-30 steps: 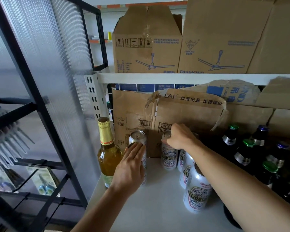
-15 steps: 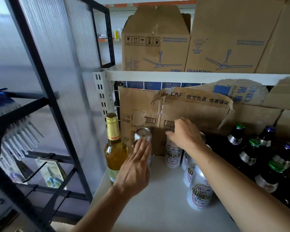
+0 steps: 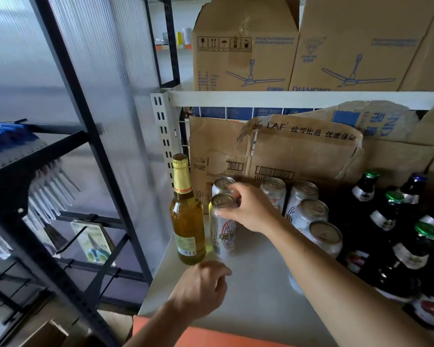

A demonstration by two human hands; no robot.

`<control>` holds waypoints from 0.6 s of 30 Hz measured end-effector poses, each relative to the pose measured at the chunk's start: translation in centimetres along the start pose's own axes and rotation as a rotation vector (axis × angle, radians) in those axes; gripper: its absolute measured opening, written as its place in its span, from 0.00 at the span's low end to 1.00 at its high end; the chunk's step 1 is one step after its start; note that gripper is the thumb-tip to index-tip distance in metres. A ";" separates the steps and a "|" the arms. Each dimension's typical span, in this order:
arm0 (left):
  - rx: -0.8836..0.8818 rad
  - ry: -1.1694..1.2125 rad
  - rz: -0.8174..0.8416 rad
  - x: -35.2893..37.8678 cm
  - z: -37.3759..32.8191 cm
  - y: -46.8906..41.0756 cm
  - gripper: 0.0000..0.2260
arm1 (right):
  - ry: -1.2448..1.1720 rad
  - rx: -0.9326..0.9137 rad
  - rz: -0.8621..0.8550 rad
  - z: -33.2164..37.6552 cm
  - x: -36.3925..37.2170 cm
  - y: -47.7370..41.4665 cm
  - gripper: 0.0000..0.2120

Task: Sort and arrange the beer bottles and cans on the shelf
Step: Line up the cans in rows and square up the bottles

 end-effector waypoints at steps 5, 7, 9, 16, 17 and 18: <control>-0.157 0.018 0.083 0.2 1.6 1.2 0.14 | 0.100 0.035 -0.033 -1.0 1.3 0.1 0.24; -0.192 0.025 0.098 0.2 2.1 1.7 0.14 | 0.068 0.060 -0.081 -1.4 1.3 0.3 0.22; -0.219 0.033 0.112 0.3 2.4 2.2 0.14 | 0.031 0.076 -0.120 -1.2 1.1 0.7 0.20; -0.282 0.087 0.137 0.5 2.8 3.1 0.12 | 0.024 0.083 -0.187 -0.8 1.0 1.4 0.22; -0.285 0.091 0.140 0.4 2.8 3.3 0.12 | 0.023 0.086 -0.159 -1.1 1.1 1.6 0.26; -0.291 0.101 0.141 0.5 2.9 3.4 0.13 | 0.019 0.088 -0.125 -1.3 1.3 1.7 0.29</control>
Point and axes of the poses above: each hand's wrist, its own y-axis away from the middle knuckle, its own x-axis out of the palm, z = x × y, the point moved 9 cm from there along -y, towards the middle knuckle, and after that the axes turned 8 degrees about y, right-handed, at the moved point
